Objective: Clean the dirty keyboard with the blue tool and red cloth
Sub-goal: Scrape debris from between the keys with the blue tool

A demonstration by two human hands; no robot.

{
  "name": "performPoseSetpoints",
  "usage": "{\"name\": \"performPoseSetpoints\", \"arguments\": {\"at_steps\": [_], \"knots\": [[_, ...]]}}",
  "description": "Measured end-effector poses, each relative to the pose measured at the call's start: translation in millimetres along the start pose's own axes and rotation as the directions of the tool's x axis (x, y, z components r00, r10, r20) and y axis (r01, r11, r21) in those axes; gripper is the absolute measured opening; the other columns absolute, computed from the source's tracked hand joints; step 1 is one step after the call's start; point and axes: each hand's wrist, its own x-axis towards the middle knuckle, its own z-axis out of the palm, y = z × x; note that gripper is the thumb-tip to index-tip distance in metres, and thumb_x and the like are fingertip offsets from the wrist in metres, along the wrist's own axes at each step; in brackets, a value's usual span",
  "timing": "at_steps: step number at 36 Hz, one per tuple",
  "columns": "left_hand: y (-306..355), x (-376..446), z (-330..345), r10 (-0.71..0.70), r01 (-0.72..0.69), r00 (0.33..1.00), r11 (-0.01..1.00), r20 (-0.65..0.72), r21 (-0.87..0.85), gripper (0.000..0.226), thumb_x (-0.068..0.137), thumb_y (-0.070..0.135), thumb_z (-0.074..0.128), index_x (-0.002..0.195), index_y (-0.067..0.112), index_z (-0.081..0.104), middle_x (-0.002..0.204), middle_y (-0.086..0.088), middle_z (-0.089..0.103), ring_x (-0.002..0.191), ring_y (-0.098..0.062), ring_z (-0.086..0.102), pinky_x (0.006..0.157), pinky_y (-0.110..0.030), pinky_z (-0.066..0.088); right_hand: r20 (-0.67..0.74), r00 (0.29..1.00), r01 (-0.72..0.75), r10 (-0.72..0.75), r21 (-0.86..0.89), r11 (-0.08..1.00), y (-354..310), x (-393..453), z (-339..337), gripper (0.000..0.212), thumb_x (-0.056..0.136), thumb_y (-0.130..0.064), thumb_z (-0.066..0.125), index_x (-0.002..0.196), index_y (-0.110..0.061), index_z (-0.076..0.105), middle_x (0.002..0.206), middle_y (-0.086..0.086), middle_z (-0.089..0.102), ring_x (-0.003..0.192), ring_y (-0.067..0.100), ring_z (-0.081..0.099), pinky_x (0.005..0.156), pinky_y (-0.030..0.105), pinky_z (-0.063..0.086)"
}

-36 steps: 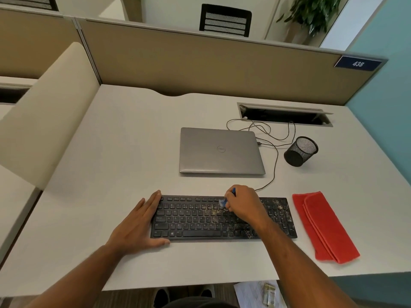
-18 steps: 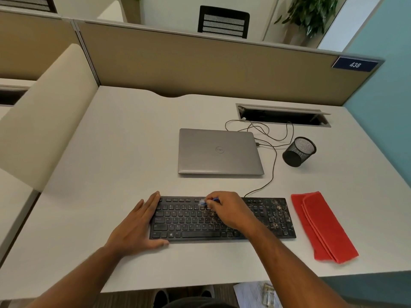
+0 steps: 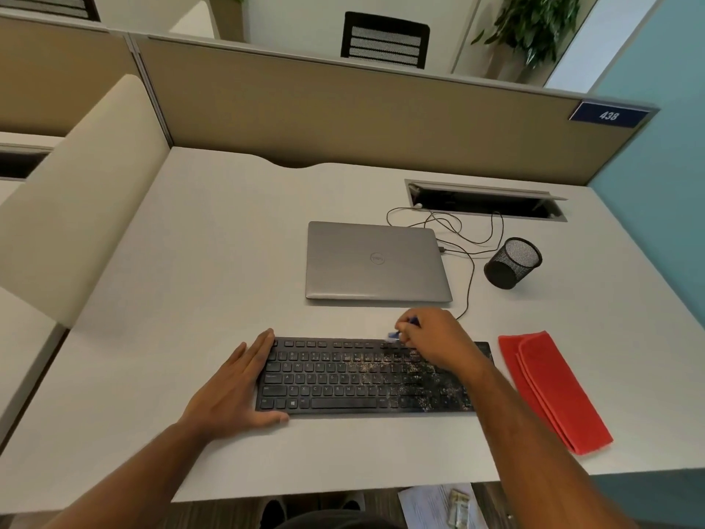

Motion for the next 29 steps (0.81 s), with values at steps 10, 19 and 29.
{"name": "performPoseSetpoints", "arguments": {"at_steps": [10,19,29], "knots": [[-3.3,0.9,2.8,-0.019,0.019,1.0,1.0,0.004,0.002,0.14,0.069,0.097,0.056,0.161,0.027,-0.022,0.171,0.013,-0.018,0.158,-0.007,-0.004,0.129,-0.031,-0.003,-0.012,1.0,0.0,-0.003,-0.255,0.967,5.1,4.3,10.0,0.015,0.097,-0.019,0.059,0.103,-0.019,0.073,0.097,-0.002,0.073,0.08,0.011,0.061,0.072,0.027,0.045],[-4.8,1.4,3.8,-0.025,0.025,1.0,1.0,0.017,0.014,0.14,0.069,0.098,0.054,0.16,0.027,-0.024,0.17,0.014,-0.019,0.159,-0.008,-0.004,0.13,-0.034,0.001,0.062,0.998,0.012,-0.016,0.072,0.997,-6.6,6.4,-4.0,0.015,0.1,-0.021,0.059,0.109,-0.018,0.071,0.092,-0.011,0.069,0.082,-0.001,0.063,0.072,0.018,0.047],[2.1,-0.2,-1.6,-0.013,0.014,1.0,1.0,-0.012,0.011,0.139,0.07,0.093,0.061,0.163,0.024,-0.017,0.17,0.015,-0.017,0.151,0.008,-0.017,0.123,-0.017,-0.013,-0.117,0.989,-0.096,0.087,-0.075,0.993,11.0,7.9,4.8,0.025,0.099,-0.025,0.054,0.09,-0.01,0.072,0.08,0.002,0.074,0.073,0.015,0.068,0.075,0.035,0.057]]}}
